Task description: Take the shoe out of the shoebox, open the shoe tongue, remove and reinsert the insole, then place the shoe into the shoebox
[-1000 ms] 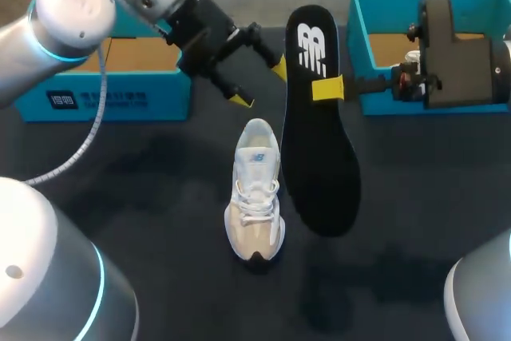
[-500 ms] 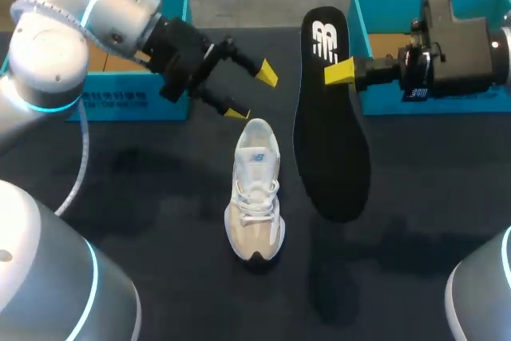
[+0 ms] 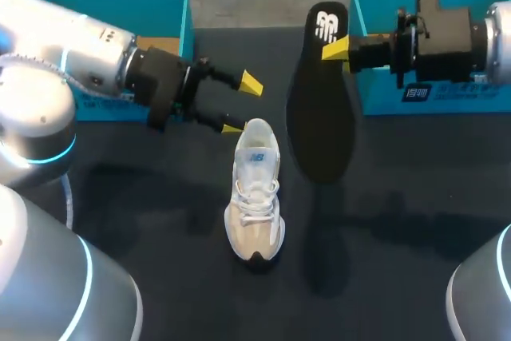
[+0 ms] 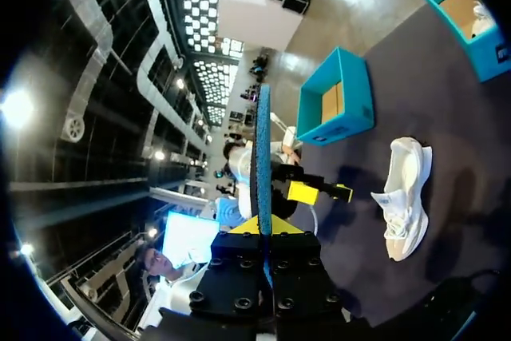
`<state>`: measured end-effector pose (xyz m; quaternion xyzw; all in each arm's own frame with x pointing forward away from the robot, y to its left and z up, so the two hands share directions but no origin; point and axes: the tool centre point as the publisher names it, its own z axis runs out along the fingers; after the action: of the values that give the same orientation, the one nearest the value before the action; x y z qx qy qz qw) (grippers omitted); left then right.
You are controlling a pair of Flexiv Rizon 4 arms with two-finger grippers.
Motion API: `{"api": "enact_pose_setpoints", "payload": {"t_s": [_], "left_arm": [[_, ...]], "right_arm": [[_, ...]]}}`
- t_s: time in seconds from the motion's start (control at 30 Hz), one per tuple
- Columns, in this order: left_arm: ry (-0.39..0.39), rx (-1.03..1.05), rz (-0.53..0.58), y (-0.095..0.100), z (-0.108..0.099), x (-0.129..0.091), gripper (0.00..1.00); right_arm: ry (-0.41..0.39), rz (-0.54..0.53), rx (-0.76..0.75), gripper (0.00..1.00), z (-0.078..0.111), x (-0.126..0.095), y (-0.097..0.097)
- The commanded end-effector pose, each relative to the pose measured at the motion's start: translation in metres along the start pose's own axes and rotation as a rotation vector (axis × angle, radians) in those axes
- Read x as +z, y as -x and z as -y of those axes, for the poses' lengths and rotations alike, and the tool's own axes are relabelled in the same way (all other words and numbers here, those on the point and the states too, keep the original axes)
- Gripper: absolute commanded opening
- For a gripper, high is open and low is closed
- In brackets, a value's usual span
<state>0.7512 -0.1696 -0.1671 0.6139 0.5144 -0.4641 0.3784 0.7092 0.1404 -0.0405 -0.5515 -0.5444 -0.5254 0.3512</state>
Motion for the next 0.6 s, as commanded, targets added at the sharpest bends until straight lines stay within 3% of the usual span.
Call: {"api": "enact_pose_setpoints", "payload": {"t_s": [0.03, 0.47, 0.6], "left_arm": [[0.034, 0.007, 0.069, -0.003, 0.005, -0.002, 1.0], [0.052, 0.021, 0.185, 0.002, 0.01, -0.015, 1.0], [0.064, 0.021, 0.2, 0.004, 0.011, -0.017, 1.0]], "right_arm": [[0.032, -0.007, 0.001, 0.0, 0.008, 0.005, 0.003], [0.032, -0.007, 0.001, 0.0, 0.008, 0.005, 0.003], [0.047, 0.019, 0.009, 0.0, -0.011, 0.016, 0.013]]}}
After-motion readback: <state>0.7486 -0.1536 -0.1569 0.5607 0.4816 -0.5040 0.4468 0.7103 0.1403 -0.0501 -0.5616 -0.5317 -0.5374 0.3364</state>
